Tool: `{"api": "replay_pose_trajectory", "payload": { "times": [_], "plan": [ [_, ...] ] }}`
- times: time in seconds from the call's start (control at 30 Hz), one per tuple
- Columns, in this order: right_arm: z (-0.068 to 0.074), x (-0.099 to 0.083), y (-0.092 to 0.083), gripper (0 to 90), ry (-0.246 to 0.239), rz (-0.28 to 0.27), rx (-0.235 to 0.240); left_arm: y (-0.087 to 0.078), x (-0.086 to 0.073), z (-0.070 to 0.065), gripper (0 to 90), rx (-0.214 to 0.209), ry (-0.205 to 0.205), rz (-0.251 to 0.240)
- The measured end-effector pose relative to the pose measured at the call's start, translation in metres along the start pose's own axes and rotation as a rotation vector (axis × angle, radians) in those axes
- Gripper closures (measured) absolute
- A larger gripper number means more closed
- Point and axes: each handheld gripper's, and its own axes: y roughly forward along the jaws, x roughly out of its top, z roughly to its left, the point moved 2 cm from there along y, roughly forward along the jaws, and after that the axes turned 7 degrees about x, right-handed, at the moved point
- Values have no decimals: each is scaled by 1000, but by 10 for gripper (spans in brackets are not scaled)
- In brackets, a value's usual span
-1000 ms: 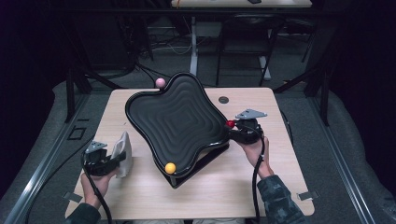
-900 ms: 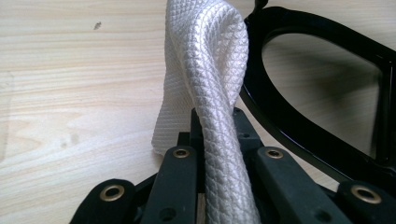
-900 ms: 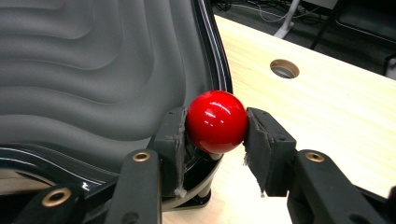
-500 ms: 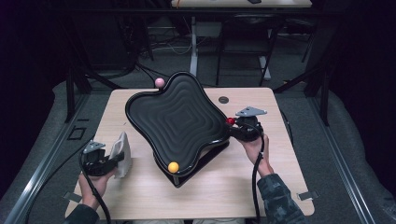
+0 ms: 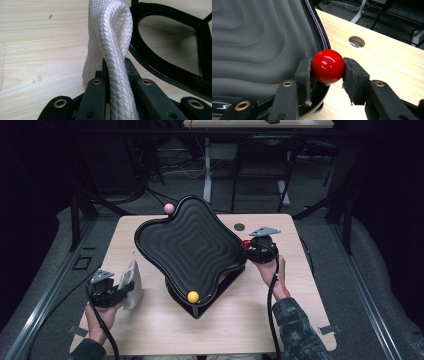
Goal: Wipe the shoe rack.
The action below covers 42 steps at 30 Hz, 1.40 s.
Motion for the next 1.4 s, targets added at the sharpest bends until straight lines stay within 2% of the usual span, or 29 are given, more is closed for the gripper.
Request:
{"api": "replay_pose_trajectory", "payload": {
  "times": [0.1, 0.27, 0.4, 0.5, 0.53, 0.57, 0.6, 0.63, 0.77, 0.8, 0.87, 0.9, 0.93, 0.97, 1.0, 1.03, 1.07, 1.13, 1.17, 1.27, 1.33, 1.4],
  "plan": [
    [0, 0, -1, 561, 5, 10, -3, 0, 0, 0, 827, 1, 5, 1],
    [5, -6, -14, 373, 44, -14, 8, -1, 1, 1, 827, 5, 5, -6],
    [16, -14, -27, 257, 41, -7, 31, -2, 1, 1, 827, 8, 8, -6],
    [28, -20, -34, 208, 30, -1, 65, -4, 2, 2, 828, 12, 5, -10],
    [32, -21, -37, 187, 22, 17, 86, -4, 2, 3, 828, 13, 1, -15],
    [37, -22, -39, 162, 18, 9, 84, -4, 2, 3, 828, 14, 2, -14],
    [43, -23, -42, 147, 13, 6, 102, -4, 2, 3, 827, 16, 3, -13],
    [49, -24, -45, 136, 14, 12, 133, -4, 1, 3, 828, 17, 5, -12],
    [79, -28, -52, 113, -13, -2, 195, -4, 1, 3, 827, 18, 10, -6],
    [87, -28, -55, 116, -27, 7, 187, -4, 1, 3, 828, 17, 11, -7],
    [104, -28, -58, 130, -46, -28, 283, -2, 0, 3, 827, 18, 10, -8],
    [113, -27, -60, 137, -58, -21, 268, -2, 0, 4, 827, 16, 14, -1],
    [122, -27, -60, 151, -59, -49, 344, -1, 0, 4, 827, 15, 15, 1],
    [132, -26, -65, 166, -94, 11, 232, -1, -1, 4, 828, 14, 15, 3],
    [142, -25, -63, 185, -103, -8, 289, -1, -1, 4, 827, 12, 15, 4],
    [151, -25, -60, 213, -103, -42, 390, -1, 0, 4, 828, 12, 13, 1],
    [160, -25, -58, 247, -122, -37, 403, -1, 0, 3, 828, 12, 11, -1],
    [178, -25, -53, 330, -160, -3, 385, -1, 0, 3, 827, 13, 14, 1],
    [185, -26, -48, 392, -168, 6, 403, 0, -1, 2, 828, 11, 17, 5],
    [197, -26, -38, 559, -190, 26, 410, 1, -2, 1, 827, 8, 27, 11],
    [198, -27, -36, 592, -201, 30, 391, 2, -2, 1, 827, 6, 28, 11],
    [194, -28, -37, 594, -201, 30, 407, 2, -2, 2, 828, 7, 28, 13]
  ]
}}
